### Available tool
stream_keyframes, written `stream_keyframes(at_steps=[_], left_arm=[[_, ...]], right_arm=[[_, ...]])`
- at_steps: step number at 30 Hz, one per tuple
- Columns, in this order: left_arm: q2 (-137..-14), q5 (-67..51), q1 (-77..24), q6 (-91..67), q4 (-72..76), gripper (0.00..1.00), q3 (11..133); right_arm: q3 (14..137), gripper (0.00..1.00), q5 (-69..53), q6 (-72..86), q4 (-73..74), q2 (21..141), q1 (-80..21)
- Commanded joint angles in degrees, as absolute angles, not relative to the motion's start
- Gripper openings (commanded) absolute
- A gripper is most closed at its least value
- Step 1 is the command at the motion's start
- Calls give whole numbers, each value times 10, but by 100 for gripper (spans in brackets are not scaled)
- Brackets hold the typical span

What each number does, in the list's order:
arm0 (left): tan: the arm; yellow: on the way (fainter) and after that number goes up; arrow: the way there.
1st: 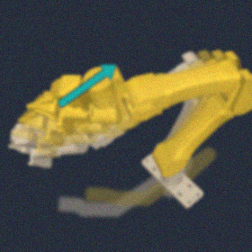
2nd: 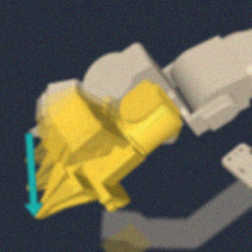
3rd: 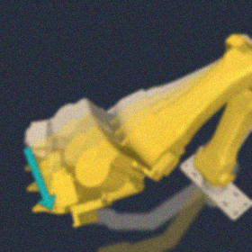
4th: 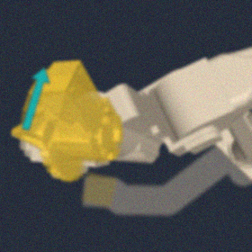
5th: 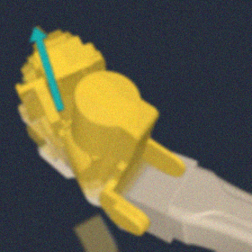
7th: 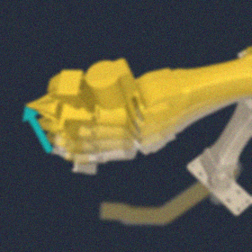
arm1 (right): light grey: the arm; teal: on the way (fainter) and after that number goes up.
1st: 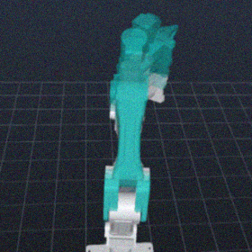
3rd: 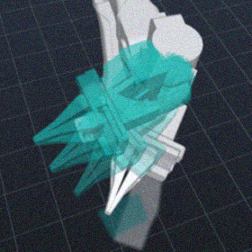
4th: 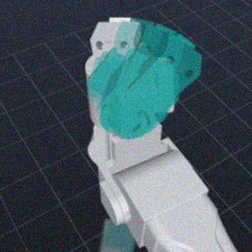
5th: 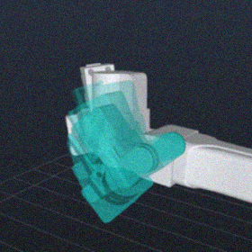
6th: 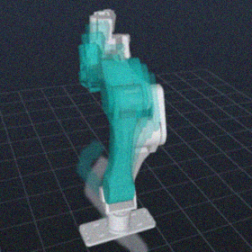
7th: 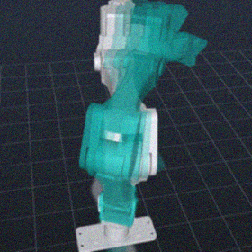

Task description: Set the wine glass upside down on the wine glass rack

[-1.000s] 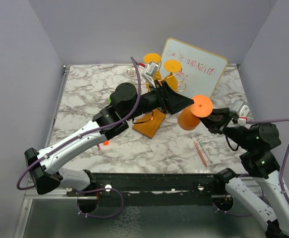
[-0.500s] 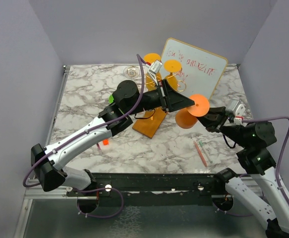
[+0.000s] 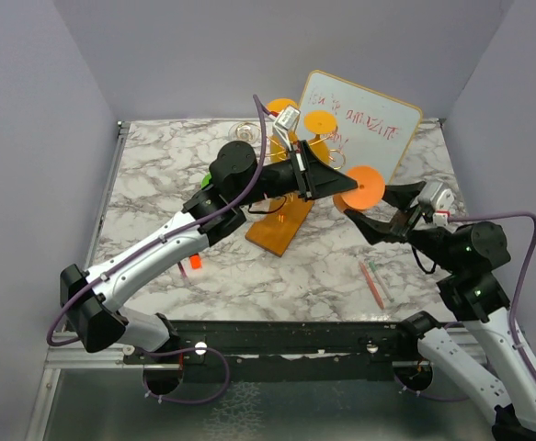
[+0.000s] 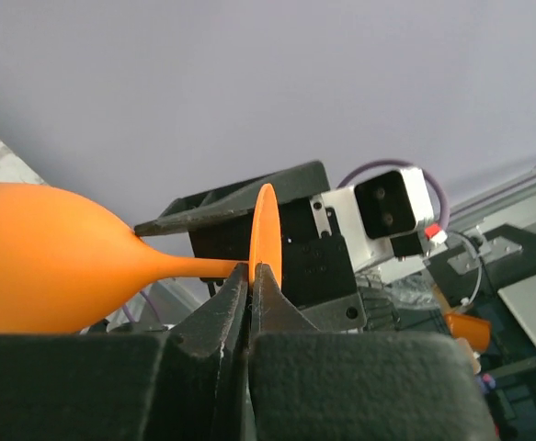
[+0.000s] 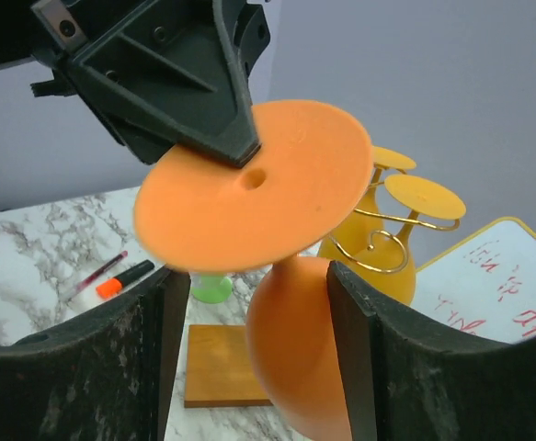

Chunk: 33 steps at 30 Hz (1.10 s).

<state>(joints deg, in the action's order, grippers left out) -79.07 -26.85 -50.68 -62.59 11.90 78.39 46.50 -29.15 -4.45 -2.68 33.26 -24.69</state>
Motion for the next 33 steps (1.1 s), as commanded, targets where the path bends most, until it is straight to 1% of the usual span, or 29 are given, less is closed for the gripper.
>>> stream_keyframes(at_steps=[1, 7, 16, 25, 33], left_arm=[[-783, -209, -484, -677, 134, 0, 805], [-766, -154, -474, -736, 113, 0, 783], [-736, -41, -474, -796, -32, 0, 788], [-724, -4, -473, -811, -67, 0, 784], [-729, 42, -469, -831, -49, 0, 755]], right_arm=[[469, 68, -272, -11, 18, 315, -248], [467, 69, -219, -7, 45, 285, -248], [468, 69, -167, -2, 43, 271, -248], [463, 69, -137, -2, 36, 264, -248], [460, 69, -125, 16, 33, 263, -248]])
